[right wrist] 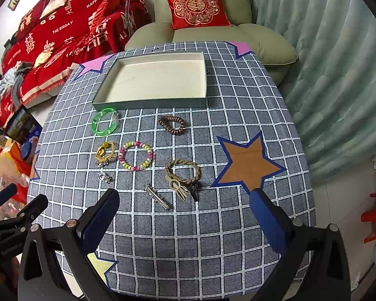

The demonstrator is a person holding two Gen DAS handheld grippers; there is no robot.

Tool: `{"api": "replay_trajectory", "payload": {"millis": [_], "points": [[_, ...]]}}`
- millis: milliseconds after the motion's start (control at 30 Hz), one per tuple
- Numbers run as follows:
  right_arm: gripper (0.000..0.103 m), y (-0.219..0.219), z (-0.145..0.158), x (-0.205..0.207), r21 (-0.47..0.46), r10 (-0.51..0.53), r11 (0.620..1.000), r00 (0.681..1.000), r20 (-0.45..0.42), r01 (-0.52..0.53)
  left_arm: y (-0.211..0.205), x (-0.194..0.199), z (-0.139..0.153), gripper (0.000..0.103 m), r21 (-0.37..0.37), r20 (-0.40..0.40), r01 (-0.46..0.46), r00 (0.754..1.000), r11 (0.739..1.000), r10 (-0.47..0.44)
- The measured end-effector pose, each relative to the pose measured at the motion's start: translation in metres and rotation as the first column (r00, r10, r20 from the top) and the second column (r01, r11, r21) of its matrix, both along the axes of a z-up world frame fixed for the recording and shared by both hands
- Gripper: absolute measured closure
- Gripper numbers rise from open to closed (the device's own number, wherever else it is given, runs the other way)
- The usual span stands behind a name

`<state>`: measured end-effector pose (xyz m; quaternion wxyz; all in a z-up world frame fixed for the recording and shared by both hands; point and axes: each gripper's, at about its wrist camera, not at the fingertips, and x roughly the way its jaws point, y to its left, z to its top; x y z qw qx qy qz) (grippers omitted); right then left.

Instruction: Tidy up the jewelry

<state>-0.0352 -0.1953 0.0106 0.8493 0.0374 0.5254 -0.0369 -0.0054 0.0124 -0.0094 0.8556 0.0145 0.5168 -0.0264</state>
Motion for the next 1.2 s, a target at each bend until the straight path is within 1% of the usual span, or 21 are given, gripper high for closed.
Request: {"api": "replay_trajectory", "payload": {"millis": [100, 200, 333, 367, 500, 567, 667, 800, 900, 967, 1133, 1200], "points": [[0.0, -0.003, -0.004, 0.002, 0.01, -0.01, 1.0, 1.0, -0.018, 0.01, -0.001, 0.001, -0.002, 0.0, 0.002, -0.007, 0.001, 1.0, 1.0, -0.001], [0.0, -0.01, -0.014, 0.005, 0.04, -0.024, 0.999, 0.998, -0.055, 0.026, 0.0, 0.003, -0.005, 0.0, -0.003, -0.021, 0.0, 1.0, 1.0, 0.0], [0.0, -0.016, -0.029, 0.007, 0.068, -0.031, 0.997, 0.994, -0.107, 0.038, 0.004, 0.008, -0.017, 0.0, -0.018, -0.074, -0.012, 0.997, 1.0, 0.011], [0.0, -0.017, -0.031, 0.007, 0.076, -0.029, 0.996, 0.993, -0.118, 0.038, 0.005, 0.01, -0.021, 0.0, -0.031, -0.092, -0.018, 0.996, 0.999, 0.015], [0.0, -0.023, -0.048, 0.011, 0.094, -0.022, 0.995, 0.986, -0.168, 0.038, 0.005, 0.016, -0.032, 0.0, -0.051, -0.131, -0.036, 0.991, 0.998, 0.029], [0.0, -0.026, -0.057, 0.015, 0.085, -0.012, 0.996, 0.979, -0.202, 0.03, 0.004, 0.021, -0.038, 0.0, -0.044, -0.145, -0.046, 0.989, 0.998, 0.039], [0.0, -0.031, -0.075, 0.025, 0.042, 0.006, 0.999, 0.966, -0.257, 0.005, 0.0, 0.03, -0.052, 0.0, -0.053, -0.172, -0.063, 0.984, 0.997, 0.053], [0.0, -0.043, -0.094, 0.039, 0.039, 0.001, 0.999, 0.958, -0.286, 0.01, -0.006, 0.043, -0.075, 0.0, -0.073, -0.222, -0.093, 0.972, 0.993, 0.074], [0.0, -0.056, -0.104, 0.052, 0.043, -0.014, 0.999, 0.956, -0.292, 0.028, -0.01, 0.052, -0.088, 0.0, -0.086, -0.237, -0.12, 0.967, 0.989, 0.097], [0.0, -0.065, -0.11, 0.062, 0.039, -0.019, 0.999, 0.958, -0.287, 0.032, -0.013, 0.058, -0.096, 0.0, -0.081, -0.244, -0.135, 0.963, 0.988, 0.111], [0.0, -0.077, -0.121, 0.085, 0.015, 0.023, 1.0, 0.959, -0.282, -0.02, -0.018, 0.071, -0.112, 0.0, -0.068, -0.253, -0.156, 0.958, 0.985, 0.135], [0.002, -0.079, -0.126, 0.091, 0.015, 0.055, 0.998, 0.956, -0.287, -0.053, -0.021, 0.075, -0.117, 0.0, -0.061, -0.255, -0.156, 0.957, 0.986, 0.136]]}}
